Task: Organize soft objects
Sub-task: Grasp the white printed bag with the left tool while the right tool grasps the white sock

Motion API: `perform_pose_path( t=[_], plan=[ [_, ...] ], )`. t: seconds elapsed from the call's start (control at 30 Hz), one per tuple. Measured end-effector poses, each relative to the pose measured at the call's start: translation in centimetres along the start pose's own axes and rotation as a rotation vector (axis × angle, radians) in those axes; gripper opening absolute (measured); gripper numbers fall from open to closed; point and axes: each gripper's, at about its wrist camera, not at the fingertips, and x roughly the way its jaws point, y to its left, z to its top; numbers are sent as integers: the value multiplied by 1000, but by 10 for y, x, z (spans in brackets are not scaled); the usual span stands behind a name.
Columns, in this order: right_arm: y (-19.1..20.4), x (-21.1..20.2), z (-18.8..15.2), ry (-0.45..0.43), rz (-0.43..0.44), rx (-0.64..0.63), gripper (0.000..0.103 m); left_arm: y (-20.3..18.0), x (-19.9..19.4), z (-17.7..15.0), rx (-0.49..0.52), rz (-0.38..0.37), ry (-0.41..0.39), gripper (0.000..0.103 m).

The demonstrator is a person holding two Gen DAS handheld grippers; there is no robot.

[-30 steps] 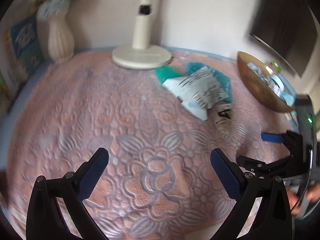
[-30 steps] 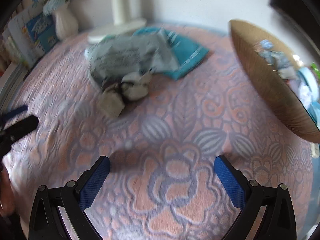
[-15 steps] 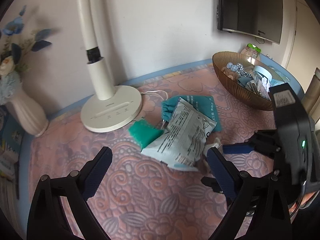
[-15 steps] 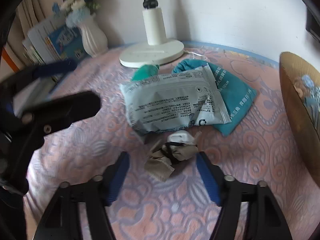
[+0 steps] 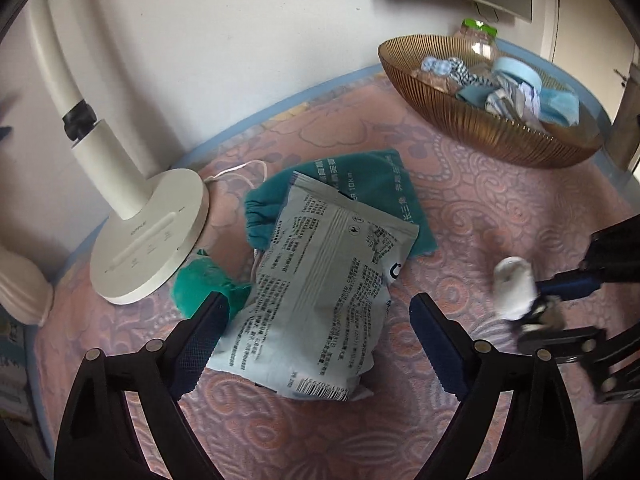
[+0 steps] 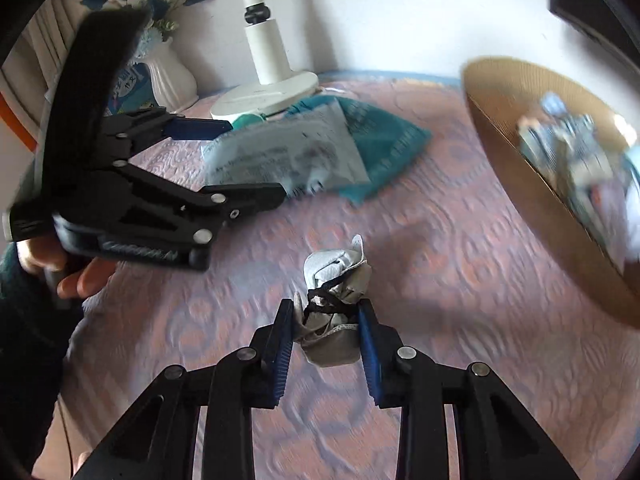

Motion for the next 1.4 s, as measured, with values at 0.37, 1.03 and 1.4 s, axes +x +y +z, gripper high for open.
perform_pose_path(
  t=[0.37, 1.03, 1.4],
  plan=[
    [-10, -10, -20, -67, 168, 27, 58, 18, -57, -26, -153, -2, -96, 41],
    [-15, -13, -21, -85, 252, 56, 80, -30, -67, -88, -148, 38, 4, 98],
    [-8, -12, -19, -100, 53, 56, 80, -16, -55, -101, -248, -52, -51, 62]
  ],
)
